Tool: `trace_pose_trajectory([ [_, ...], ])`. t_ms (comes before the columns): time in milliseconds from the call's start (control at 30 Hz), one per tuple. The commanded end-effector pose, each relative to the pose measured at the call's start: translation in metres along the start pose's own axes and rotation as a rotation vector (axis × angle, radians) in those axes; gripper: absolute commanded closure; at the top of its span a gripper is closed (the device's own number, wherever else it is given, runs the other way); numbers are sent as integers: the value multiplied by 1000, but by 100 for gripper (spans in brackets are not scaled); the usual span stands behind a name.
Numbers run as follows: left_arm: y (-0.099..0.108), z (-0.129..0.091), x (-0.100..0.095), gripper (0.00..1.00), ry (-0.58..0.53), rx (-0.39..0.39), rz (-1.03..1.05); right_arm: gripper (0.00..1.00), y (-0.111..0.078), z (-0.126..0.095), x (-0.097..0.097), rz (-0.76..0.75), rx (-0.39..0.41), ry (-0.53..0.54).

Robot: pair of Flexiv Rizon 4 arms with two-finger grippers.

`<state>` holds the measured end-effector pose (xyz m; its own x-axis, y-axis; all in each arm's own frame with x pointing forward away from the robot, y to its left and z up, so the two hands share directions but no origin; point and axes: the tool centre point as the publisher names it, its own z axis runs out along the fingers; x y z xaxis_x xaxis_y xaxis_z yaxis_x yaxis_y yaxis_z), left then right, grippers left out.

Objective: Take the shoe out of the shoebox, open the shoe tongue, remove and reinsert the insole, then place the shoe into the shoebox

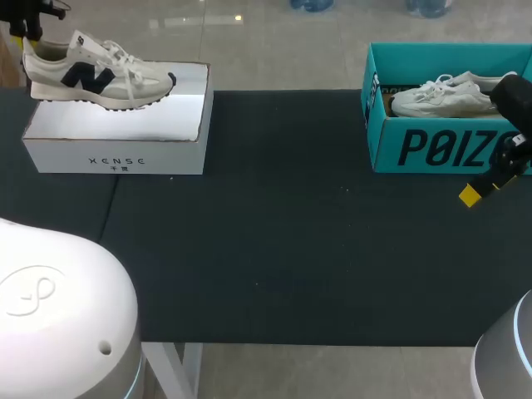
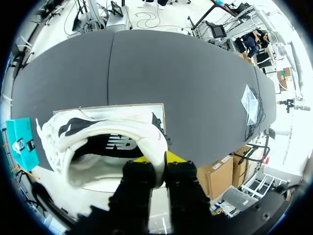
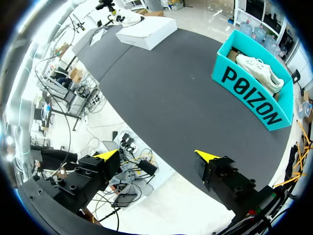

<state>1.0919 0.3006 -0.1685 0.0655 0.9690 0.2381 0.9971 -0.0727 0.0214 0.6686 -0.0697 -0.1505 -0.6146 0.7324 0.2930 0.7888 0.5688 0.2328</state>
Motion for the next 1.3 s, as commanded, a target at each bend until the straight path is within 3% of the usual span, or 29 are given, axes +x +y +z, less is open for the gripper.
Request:
trace_pose_trajectory([
  [33, 1, -2, 1, 100, 0, 2, 2, 0, 1, 1, 0, 1, 3, 0],
  [400, 3, 2, -9, 100, -8, -12, 18, 0, 1, 1, 0, 1, 3, 0],
  [867, 9, 53, -20, 100, 1, 15, 30, 0, 1, 1, 0, 1, 3, 0],
  [1300, 12, 83, -32, 100, -12, 26, 33, 0, 1, 1, 0, 1, 3, 0],
])
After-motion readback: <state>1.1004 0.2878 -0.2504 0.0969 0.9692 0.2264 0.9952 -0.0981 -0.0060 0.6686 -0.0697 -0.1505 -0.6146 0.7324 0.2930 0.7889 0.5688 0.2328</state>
